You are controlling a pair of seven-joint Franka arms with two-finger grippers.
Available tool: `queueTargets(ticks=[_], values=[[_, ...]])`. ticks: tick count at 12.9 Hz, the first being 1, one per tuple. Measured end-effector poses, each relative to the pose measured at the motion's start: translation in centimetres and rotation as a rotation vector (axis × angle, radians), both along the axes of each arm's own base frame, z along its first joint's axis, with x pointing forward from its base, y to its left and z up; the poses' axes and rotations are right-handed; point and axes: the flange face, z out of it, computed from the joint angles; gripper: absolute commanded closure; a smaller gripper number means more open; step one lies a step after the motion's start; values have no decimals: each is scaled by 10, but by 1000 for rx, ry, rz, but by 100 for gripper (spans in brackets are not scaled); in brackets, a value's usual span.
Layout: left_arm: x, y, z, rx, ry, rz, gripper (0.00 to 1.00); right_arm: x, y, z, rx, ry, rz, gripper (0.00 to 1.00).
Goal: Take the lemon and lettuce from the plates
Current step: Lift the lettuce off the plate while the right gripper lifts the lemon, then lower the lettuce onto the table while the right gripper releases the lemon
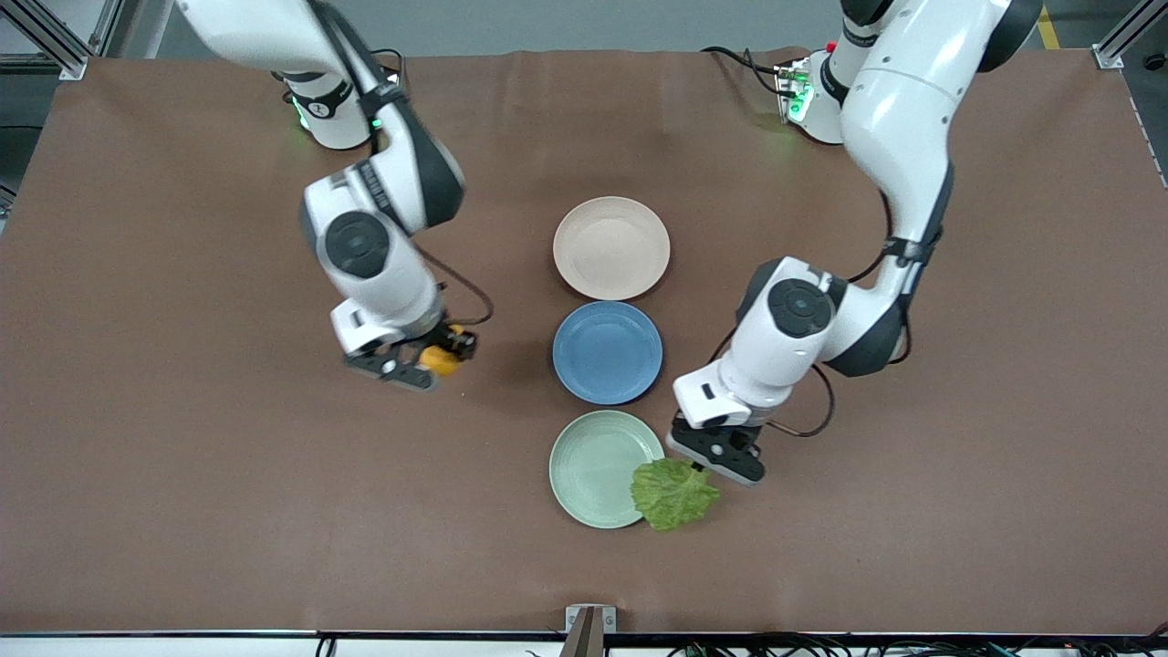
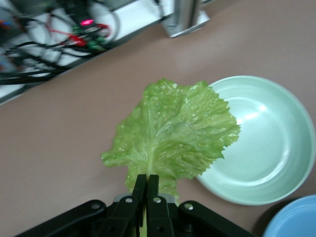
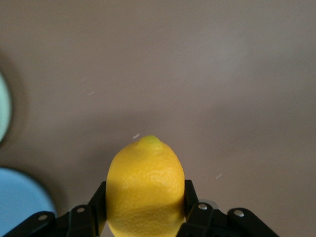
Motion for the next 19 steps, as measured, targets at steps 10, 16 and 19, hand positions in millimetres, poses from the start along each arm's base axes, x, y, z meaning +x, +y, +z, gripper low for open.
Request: queueTargets(ticks=[10, 16, 19], values=[[9, 290, -57, 189, 119, -169, 100, 34, -248, -89, 19, 39, 249, 97], [-9, 319, -99, 172, 199, -157, 100, 38, -229, -144, 27, 9, 311, 97], [-9, 302, -100, 145, 198, -172, 99, 38, -221, -145, 29, 11, 326, 97]])
